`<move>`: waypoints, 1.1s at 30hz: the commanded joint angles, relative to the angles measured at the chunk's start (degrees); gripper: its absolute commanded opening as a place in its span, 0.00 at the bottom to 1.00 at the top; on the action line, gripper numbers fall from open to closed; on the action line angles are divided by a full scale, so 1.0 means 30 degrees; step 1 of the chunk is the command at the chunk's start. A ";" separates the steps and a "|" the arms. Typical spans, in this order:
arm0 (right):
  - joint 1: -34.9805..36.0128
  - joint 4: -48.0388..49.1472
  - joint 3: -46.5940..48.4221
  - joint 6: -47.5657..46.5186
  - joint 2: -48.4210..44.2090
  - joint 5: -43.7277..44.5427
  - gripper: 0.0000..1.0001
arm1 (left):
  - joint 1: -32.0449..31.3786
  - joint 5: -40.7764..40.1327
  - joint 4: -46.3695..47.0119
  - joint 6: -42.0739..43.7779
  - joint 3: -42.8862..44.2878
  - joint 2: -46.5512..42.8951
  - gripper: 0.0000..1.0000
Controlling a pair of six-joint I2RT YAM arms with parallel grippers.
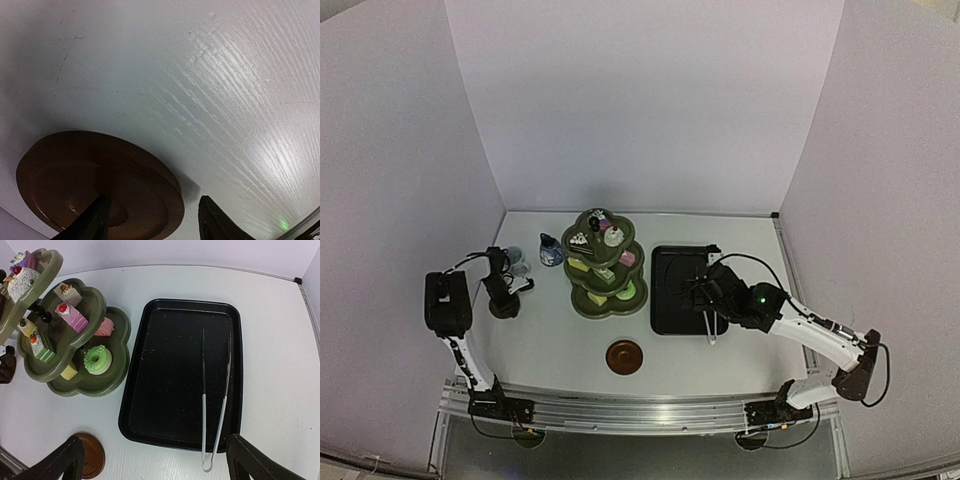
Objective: Serve the afternoon tea
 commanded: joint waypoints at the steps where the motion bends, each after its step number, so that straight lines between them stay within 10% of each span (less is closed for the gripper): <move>1: 0.0095 0.0062 0.0860 -0.0090 0.0288 -0.0130 0.96 | -0.0629 0.0579 -0.0647 -0.0319 -0.0886 0.0057 0.57; 23: 0.0107 0.0050 0.0022 0.0496 -0.1097 -0.0230 0.96 | -1.5544 0.2785 0.0737 -0.2366 -0.7116 -0.5203 0.52; 33: 0.0087 0.0051 -0.0606 0.0970 -0.1995 -0.0221 0.96 | -1.6738 0.2081 0.2127 -0.2661 -0.5376 -0.3150 0.52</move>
